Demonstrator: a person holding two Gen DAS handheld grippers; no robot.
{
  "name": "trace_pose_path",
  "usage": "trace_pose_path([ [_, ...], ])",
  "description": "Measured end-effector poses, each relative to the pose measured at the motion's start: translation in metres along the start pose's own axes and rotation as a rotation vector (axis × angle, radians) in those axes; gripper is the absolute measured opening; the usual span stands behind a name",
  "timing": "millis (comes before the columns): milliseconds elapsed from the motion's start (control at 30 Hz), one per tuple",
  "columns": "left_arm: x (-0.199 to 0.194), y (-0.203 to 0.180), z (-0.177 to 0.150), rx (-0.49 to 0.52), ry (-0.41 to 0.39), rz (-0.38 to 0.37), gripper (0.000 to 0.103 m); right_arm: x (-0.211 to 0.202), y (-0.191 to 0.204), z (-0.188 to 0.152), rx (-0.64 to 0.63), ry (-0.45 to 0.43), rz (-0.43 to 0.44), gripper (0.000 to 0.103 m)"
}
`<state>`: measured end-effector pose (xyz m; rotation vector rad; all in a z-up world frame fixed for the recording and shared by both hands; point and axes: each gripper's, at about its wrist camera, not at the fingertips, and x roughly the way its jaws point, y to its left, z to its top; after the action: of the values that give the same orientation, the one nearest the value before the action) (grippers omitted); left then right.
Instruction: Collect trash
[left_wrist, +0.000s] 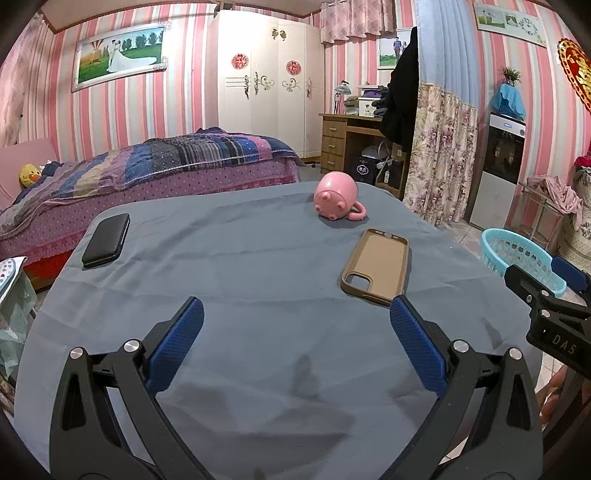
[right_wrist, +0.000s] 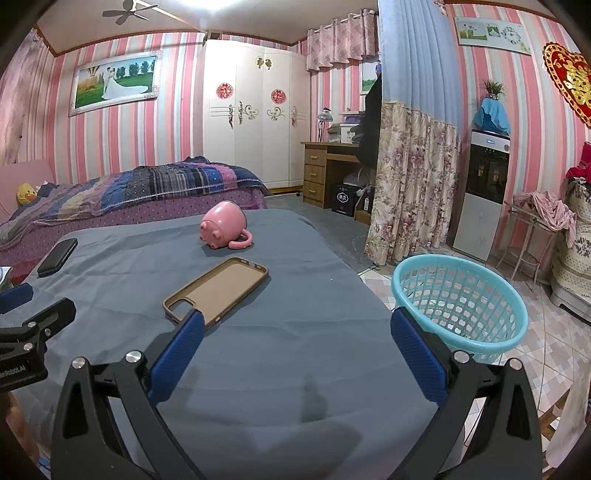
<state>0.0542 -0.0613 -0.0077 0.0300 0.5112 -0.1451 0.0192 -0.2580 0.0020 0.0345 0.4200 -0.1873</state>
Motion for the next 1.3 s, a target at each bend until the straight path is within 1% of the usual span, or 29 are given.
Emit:
trace_pose_path([
  [1300,-0.0026,0.0030,0.0015,0.004,-0.007,-0.001,0.098,0.0004,-0.0016,-0.0008,0.000,0.000,0.000,0.099],
])
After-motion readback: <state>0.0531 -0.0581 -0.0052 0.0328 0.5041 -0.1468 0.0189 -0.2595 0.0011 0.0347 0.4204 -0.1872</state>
